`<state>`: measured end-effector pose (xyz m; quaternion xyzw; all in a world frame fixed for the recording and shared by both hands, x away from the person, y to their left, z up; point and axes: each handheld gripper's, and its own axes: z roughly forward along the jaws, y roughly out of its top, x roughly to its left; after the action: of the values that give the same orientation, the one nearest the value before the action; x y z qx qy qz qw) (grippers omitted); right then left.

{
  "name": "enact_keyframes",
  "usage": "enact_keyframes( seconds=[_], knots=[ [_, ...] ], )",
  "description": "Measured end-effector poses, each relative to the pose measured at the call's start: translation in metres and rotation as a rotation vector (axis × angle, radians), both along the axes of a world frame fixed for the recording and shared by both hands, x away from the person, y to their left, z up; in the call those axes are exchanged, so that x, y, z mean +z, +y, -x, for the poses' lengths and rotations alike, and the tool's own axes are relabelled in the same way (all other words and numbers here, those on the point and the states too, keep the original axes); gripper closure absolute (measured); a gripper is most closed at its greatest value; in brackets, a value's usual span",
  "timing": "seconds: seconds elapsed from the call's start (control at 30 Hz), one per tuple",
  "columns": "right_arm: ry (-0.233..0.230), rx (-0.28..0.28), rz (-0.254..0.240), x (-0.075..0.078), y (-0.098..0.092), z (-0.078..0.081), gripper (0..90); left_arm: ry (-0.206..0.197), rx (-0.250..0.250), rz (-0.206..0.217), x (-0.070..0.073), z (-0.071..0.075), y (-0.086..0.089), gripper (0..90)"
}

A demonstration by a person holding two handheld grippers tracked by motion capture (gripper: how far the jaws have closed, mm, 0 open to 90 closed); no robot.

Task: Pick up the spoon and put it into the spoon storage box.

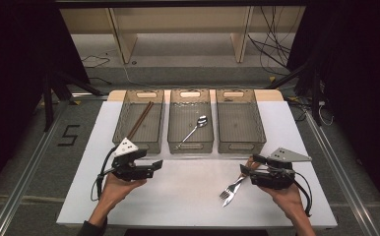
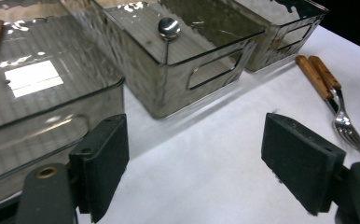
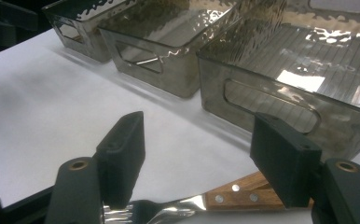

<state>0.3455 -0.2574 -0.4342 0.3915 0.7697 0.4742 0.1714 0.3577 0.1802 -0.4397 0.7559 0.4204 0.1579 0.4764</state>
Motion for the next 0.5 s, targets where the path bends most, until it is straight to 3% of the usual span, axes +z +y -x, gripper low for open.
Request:
enact_keyframes(
  seconds=[0.13, 0.5],
  knots=[
    [0.015, -0.001, 0.002, -0.004, 0.002, -0.006, 37.8, -0.050, 0.006, 0.000, -0.009, 0.008, 0.009, 22.7],
    [0.062, -0.020, 0.033, -0.016, 0.002, -0.021, 46.3, -0.089, -0.002, 0.017, -0.027, 0.026, 0.019, 20.8]
  ],
)
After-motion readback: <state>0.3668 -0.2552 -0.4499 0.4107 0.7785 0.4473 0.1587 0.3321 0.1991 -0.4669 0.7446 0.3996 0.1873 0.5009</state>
